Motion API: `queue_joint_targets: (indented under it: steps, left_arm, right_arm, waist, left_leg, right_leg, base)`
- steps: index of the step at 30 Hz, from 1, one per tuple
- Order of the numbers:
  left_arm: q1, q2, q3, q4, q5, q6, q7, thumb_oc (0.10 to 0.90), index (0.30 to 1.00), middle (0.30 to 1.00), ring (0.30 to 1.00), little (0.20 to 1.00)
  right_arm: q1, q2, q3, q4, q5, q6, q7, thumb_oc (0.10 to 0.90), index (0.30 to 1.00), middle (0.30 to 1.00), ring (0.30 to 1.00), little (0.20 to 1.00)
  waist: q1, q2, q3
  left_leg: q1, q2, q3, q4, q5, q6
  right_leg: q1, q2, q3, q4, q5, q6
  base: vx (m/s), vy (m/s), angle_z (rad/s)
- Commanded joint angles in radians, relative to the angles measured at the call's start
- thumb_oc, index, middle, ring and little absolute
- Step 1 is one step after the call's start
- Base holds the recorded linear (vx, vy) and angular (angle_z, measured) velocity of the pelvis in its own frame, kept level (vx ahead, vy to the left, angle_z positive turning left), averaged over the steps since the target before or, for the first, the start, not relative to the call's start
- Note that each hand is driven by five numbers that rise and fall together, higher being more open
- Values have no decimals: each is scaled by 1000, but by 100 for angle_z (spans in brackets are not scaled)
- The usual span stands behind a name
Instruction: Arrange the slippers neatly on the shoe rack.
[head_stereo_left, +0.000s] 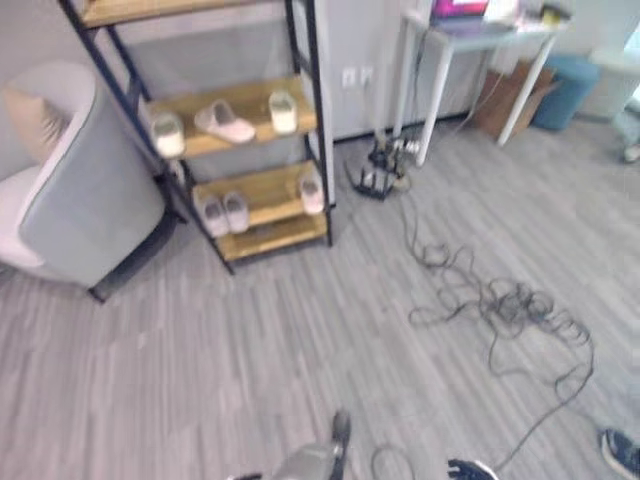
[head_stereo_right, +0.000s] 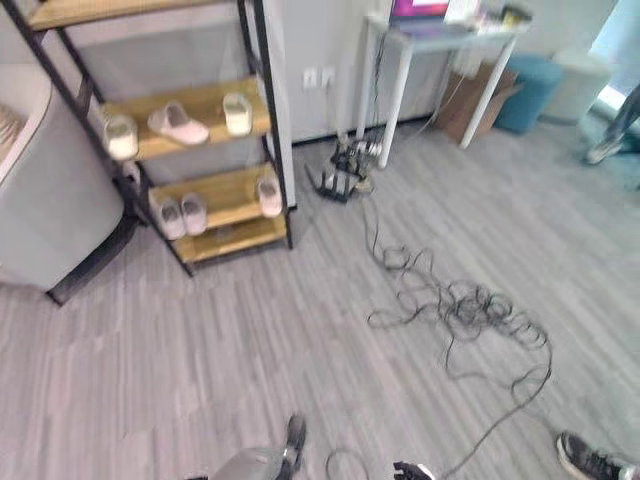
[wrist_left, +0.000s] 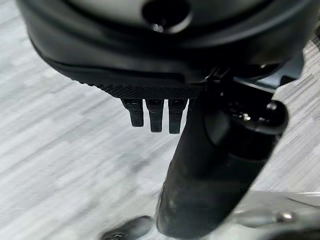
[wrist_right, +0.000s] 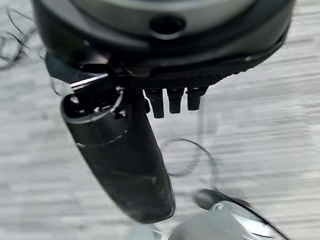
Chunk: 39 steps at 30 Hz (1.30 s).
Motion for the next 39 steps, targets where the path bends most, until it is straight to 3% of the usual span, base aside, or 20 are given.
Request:
queue_joint_targets:
  steps: [1, 3, 4, 5, 7, 9, 11, 13, 15, 17, 19, 21, 23, 24, 25, 26, 29, 35, 36, 39]
  left_arm:
    - [-114, -5, 17, -29, -8, -30, 17, 800, 900, 900, 900, 900]
    - [-134, -5, 11, -41, -19, -28, 19, 800, 900, 900, 900, 900]
    - [-145, -5, 13, -49, -31, -27, 22, 800, 900, 900, 900, 900]
    - [-155, -11, 33, -43, -58, -27, 22, 800, 900, 900, 900, 900]
    - [-165, -20, 49, -38, -116, -28, 18, 800, 900, 900, 900, 900]
    - [-175, -31, 49, -35, -138, -35, 19, 800, 900, 900, 900, 900]
    - [-172, -47, 60, -13, -160, -37, 16, 800, 900, 900, 900, 900]
    - [-166, -58, 64, 10, -171, -32, 13, 800, 900, 900, 900, 900]
    - [-151, -64, 62, 32, -150, -27, 7, 800, 900, 900, 900, 900]
    - [-135, -68, 67, 47, -141, -19, 2, 800, 900, 900, 900, 900]
    - [-136, -66, 69, 55, -131, -10, -2, 800, 900, 900, 900, 900]
    - [-142, -59, 68, 48, -126, -4, -2, 800, 900, 900, 900, 900]
    - [-140, -46, 80, 45, -132, 0, 3, 800, 900, 900, 900, 900]
    - [-145, -46, 99, 35, -165, -4, 12, 800, 900, 900, 900, 900]
    - [-145, -46, 99, 35, -165, -4, 12, 800, 900, 900, 900, 900]
    - [-144, -42, 106, 35, -170, -6, 17, 800, 900, 900, 900, 900]
    - [-142, -38, 116, 25, -176, -11, 25, 800, 900, 900, 900, 900]
    - [-110, -28, 117, 33, -129, -2, 14, 800, 900, 900, 900, 900]
    - [-104, -26, 117, 37, -116, 1, 17, 800, 900, 900, 900, 900]
    - [-106, -19, 112, 37, -93, 3, 23, 800, 900, 900, 900, 900]
  right_arm:
    - [2, -46, -7, -63, -41, -5, 13, 800, 900, 900, 900, 900]
    - [3, -46, -13, -70, -45, -4, 12, 800, 900, 900, 900, 900]
    - [6, -45, -15, -72, -46, -7, 6, 800, 900, 900, 900, 900]
    - [16, -45, -9, -73, -48, -9, 3, 800, 900, 900, 900, 900]
    - [25, -45, 0, -77, -52, -9, 3, 800, 900, 900, 900, 900]
    - [38, -51, -1, -68, -52, -4, 0, 800, 900, 900, 900, 900]
    - [53, -52, -2, -45, -61, 8, 1, 800, 900, 900, 900, 900]
    - [64, -52, 3, -20, -80, 18, 5, 800, 900, 900, 900, 900]
    - [78, -50, 5, -9, -90, 20, 12, 800, 900, 900, 900, 900]
    - [83, -59, 5, 0, -96, 21, 15, 800, 900, 900, 900, 900]
    - [67, -66, -3, -4, -75, 12, 11, 800, 900, 900, 900, 900]
    - [49, -79, -5, -20, -45, 4, -3, 800, 900, 900, 900, 900]
    - [44, -90, -5, -44, -34, 1, -13, 800, 900, 900, 900, 900]
    - [43, -113, -11, -85, -33, -8, -26, 800, 900, 900, 900, 900]
    - [43, -113, -11, -85, -33, -8, -26, 800, 900, 900, 900, 900]
    - [42, -120, -12, -101, -36, -13, -28, 800, 900, 900, 900, 900]
    - [32, -120, 4, -167, -52, -20, -31, 800, 900, 900, 900, 900]
    - [52, -112, 22, -218, -101, -18, -24, 800, 900, 900, 900, 900]
    - [48, -103, 17, -226, -99, -16, -20, 800, 900, 900, 900, 900]
    - [39, -95, 22, -225, -107, -12, -15, 800, 900, 900, 900, 900]
  waist:
    - [2, 30, 12]
    - [-10, 54, 23]
    - [-21, 66, 33]
    - [-40, 76, 44]
    - [-67, 72, 55]
    - [-95, 56, 66]
    - [-111, 45, 63]
    - [-117, 40, 64]
    - [-113, 32, 51]
    - [-108, 35, 40]
    - [-108, 36, 50]
    - [-105, 8, 80]
    - [-101, -6, 87]
    - [-94, -12, 83]
    - [-94, -13, 83]
    - [-89, -12, 77]
    - [-55, -7, 62]
    - [-60, 2, 28]
    - [-66, 15, 33]
    - [-67, 29, 42]
  left_leg:
    - [-33, -21, -38, 98, -103, -43]
    - [35, -14, -74, 91, -130, -20]
    - [76, -7, -105, 77, -137, -16]
    - [136, -5, -139, 65, -157, -21]
    - [196, -3, -195, 54, -176, -36]
    - [250, -7, -260, 30, -202, -58]
    - [294, 1, -297, 4, -228, -81]
    - [323, 16, -327, 13, -259, -97]
    - [332, 30, -351, 48, -290, -108]
    - [316, 51, -362, 109, -276, -128]
    - [211, 72, -319, 302, -199, -174]
    - [70, 117, -186, 509, -154, -156]
    - [41, 174, -83, 560, -180, -144]
    - [33, 157, -7, 411, -252, -129]
    - [35, 156, -7, 408, -252, -129]
    - [33, 130, 2, 328, -253, -127]
    - [-31, 64, -4, 179, -158, -147]
    - [77, 31, -53, 58, -144, -117]
    - [102, 35, -45, 37, -145, -106]
    - [125, 39, -29, 23, -153, -96]
  right_leg:
    - [33, -102, -39, 95, 462, 116]
    - [-44, -118, -85, 224, 474, 77]
    - [-117, -123, -106, 262, 413, 45]
    - [-187, -142, -139, 188, 316, 4]
    - [-234, -122, -144, 28, 240, -23]
    - [-257, -90, -58, -214, 248, -11]
    - [-279, -92, 11, -400, 289, 9]
    - [-286, -92, 40, -445, 324, 16]
    - [-265, -91, 44, -431, 323, -1]
    - [-243, -79, 28, -426, 316, -20]
    - [-195, -84, 0, -431, 283, -44]
    - [-157, -109, -43, -434, 261, -78]
    - [-123, -110, -84, -428, 226, -100]
    - [-87, -118, -141, -441, 192, -97]
    - [-86, -119, -142, -441, 191, -97]
    - [-75, -118, -158, -447, 185, -90]
    - [-24, -87, -158, -470, 170, -81]
    - [-19, -82, -146, -430, 149, -64]
    - [-60, -93, -145, -341, 162, -42]
    - [-101, -112, -155, -260, 169, -13]
  base:
    - [285, 142, 14]
    - [439, 194, 36]
    - [581, 133, 36]
    - [620, 42, 29]
    - [551, -101, 19]
    - [489, -175, 67]
    - [466, -162, 137]
    - [405, -189, 98]
    - [381, -250, 95]
    - [330, -248, 79]
    - [185, -203, 25]
    - [96, -221, 40]
    - [247, -238, 56]
    - [245, -129, 43]
    - [261, -69, 72]
    - [152, 10, 75]
    - [216, 29, 60]
    - [165, 88, -12]
    - [92, 126, 4]
    - [43, 92, -17]
